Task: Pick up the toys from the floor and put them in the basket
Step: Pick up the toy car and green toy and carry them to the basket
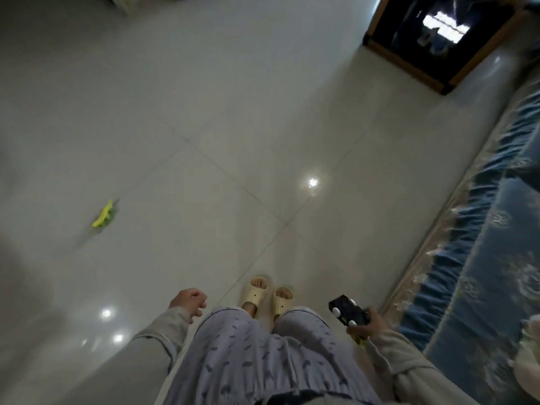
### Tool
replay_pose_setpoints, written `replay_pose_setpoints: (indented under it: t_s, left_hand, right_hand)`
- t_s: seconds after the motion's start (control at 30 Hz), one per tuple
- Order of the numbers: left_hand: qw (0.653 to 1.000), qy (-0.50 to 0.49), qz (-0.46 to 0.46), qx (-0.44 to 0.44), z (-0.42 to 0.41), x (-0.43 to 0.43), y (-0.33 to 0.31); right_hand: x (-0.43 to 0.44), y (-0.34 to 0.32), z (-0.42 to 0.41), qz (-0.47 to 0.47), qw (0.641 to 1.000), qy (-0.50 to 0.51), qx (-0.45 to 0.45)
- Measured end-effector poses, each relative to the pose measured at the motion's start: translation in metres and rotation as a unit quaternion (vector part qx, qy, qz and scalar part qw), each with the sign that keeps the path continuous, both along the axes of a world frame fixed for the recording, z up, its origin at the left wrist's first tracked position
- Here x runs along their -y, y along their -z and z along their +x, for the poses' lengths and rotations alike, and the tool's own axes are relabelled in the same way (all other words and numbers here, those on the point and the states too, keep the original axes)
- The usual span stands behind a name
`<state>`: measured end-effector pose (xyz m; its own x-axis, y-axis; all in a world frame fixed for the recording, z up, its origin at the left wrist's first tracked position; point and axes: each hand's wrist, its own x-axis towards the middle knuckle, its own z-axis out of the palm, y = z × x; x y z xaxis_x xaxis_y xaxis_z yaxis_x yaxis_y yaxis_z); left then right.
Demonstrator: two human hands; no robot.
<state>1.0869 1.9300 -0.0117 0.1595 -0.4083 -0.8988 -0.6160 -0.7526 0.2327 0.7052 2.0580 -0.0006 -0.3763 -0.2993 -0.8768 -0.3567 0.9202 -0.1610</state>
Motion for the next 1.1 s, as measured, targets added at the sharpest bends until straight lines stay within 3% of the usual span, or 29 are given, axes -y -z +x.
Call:
replay_pose_setpoints:
  t_s: [0.23, 0.37, 0.47, 0.57, 0.67, 0.87, 1.1]
  left_hand:
    - [0.984, -0.175, 0.037, 0.005, 0.002, -0.101, 0.004]
    - [0.965, -0.255, 0.052, 0.023, 0.005, -0.147, 0.012]
    - [0.962, -0.257, 0.082, 0.038, 0.011, -0.166, 0.019]
    - [0.937, -0.338, 0.088, 0.011, 0.018, -0.171, 0.02]
    - [0.911, -0.402, 0.091, -0.008, 0.028, -0.161, 0.022]
    - [0.907, -0.416, 0.067, -0.024, 0.084, -0.094, 0.03]
    - [0.91, -0.413, -0.007, -0.032, 0.175, 0.018, 0.002]
  right_hand:
    - [0.053, 0.02, -0.014, 0.026, 0.99, -0.14, 0.002]
    - [0.089, 0.033, 0.017, 0.044, 0.96, -0.275, -0.009]
    - [0.12, 0.035, 0.051, 0.054, 0.929, -0.365, -0.009]
    - [0.151, 0.036, 0.091, 0.044, 0.901, -0.431, 0.001]
    - [0.187, 0.038, 0.126, 0.021, 0.881, -0.473, -0.005]
    - [0.261, 0.041, 0.182, 0.008, 0.867, -0.498, -0.01]
    - [0.317, 0.035, 0.227, 0.0, 0.884, -0.465, -0.042]
